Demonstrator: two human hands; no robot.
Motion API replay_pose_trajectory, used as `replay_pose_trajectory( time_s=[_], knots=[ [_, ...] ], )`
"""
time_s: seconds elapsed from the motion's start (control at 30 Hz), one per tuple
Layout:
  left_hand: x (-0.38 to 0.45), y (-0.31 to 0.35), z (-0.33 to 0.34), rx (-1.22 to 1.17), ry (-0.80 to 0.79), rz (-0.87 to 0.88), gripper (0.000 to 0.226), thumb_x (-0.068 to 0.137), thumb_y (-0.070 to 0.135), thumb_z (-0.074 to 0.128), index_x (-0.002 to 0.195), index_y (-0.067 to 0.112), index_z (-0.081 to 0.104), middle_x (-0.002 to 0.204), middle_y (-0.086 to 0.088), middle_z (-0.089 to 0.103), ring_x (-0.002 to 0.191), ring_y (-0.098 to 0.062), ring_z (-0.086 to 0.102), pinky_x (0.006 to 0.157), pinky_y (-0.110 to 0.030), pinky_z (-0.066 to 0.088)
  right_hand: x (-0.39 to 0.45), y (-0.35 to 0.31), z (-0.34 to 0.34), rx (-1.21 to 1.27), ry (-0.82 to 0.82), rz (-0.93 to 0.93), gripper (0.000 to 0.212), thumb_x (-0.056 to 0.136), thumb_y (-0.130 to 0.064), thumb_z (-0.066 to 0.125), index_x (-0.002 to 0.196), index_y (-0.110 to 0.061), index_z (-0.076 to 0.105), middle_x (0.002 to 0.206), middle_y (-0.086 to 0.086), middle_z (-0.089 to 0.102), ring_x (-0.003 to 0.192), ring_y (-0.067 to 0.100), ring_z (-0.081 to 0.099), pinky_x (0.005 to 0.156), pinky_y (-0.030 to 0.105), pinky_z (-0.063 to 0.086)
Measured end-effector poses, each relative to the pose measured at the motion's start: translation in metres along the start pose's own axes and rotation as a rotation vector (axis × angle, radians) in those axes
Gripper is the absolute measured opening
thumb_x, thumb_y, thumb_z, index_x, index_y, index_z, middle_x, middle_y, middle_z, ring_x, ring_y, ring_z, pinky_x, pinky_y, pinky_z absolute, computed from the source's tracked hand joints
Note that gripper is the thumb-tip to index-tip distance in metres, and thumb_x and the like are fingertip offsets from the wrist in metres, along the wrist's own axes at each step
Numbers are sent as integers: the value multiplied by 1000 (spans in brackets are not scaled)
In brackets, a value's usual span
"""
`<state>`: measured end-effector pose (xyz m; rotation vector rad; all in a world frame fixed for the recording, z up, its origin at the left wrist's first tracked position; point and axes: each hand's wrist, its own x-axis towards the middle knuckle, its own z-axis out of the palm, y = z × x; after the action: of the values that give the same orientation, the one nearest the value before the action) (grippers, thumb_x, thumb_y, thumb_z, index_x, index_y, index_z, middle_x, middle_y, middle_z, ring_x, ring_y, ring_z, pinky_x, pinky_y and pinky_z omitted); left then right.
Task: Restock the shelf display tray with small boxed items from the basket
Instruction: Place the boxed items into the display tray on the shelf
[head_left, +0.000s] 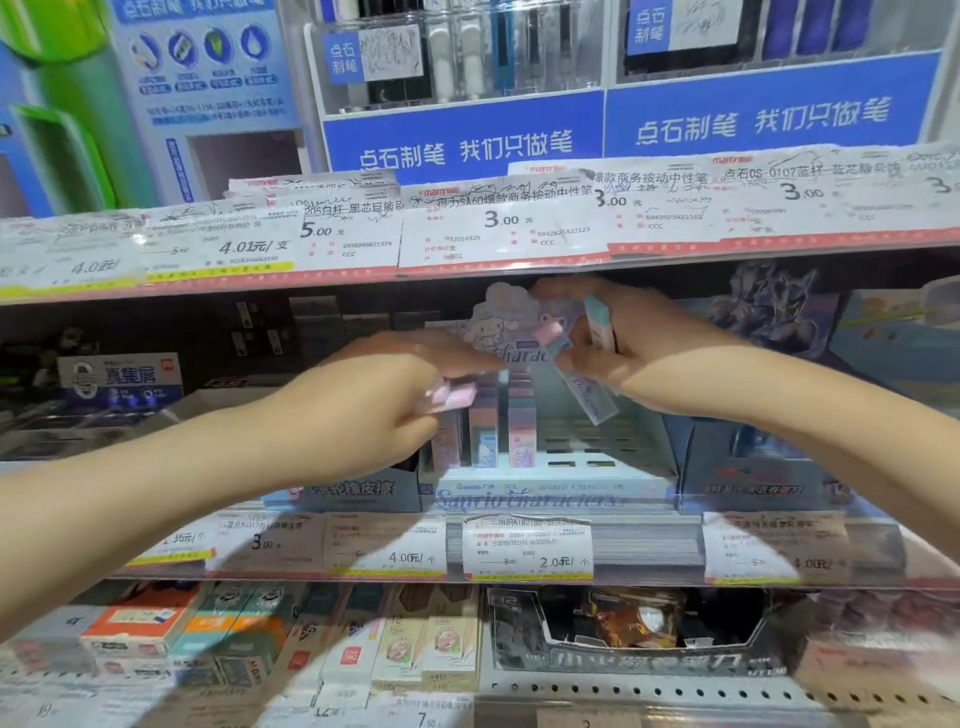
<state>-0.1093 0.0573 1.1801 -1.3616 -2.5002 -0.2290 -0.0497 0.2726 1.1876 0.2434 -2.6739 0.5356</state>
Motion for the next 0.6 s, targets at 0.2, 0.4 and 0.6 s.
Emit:
replay_pose_trajectory(
  time_s=[0.2, 0.4, 0.6],
  knots=[
    [-1, -3, 3, 79, -139, 164, 76, 70, 24, 28, 121, 74, 1, 125, 2, 62, 111, -23, 60, 86, -40, 53, 6, 3, 4, -30, 40, -3, 15, 84, -17, 54, 88, -28, 45, 79, -3, 57, 67, 13, 52, 55, 19, 35],
    [3, -7, 2, 68, -135, 169, 76, 73, 23, 36, 123, 75, 10, 128, 7, 61, 110, -21, 62, 85, -40, 54, 5, 0, 12, -100, 60, -23, 10, 85, -16, 53, 92, -18, 47, 74, -2, 53, 76, 22, 51, 59, 32, 24],
    [6, -12, 4, 51, -157, 190, 73, 70, 28, 29, 123, 75, 13, 119, -5, 65, 97, -26, 66, 79, -40, 56, 6, 1, 16, -108, 21, -13, 11, 86, -18, 53, 91, -21, 44, 67, -17, 41, 70, 19, 46, 61, 29, 30]
  ],
)
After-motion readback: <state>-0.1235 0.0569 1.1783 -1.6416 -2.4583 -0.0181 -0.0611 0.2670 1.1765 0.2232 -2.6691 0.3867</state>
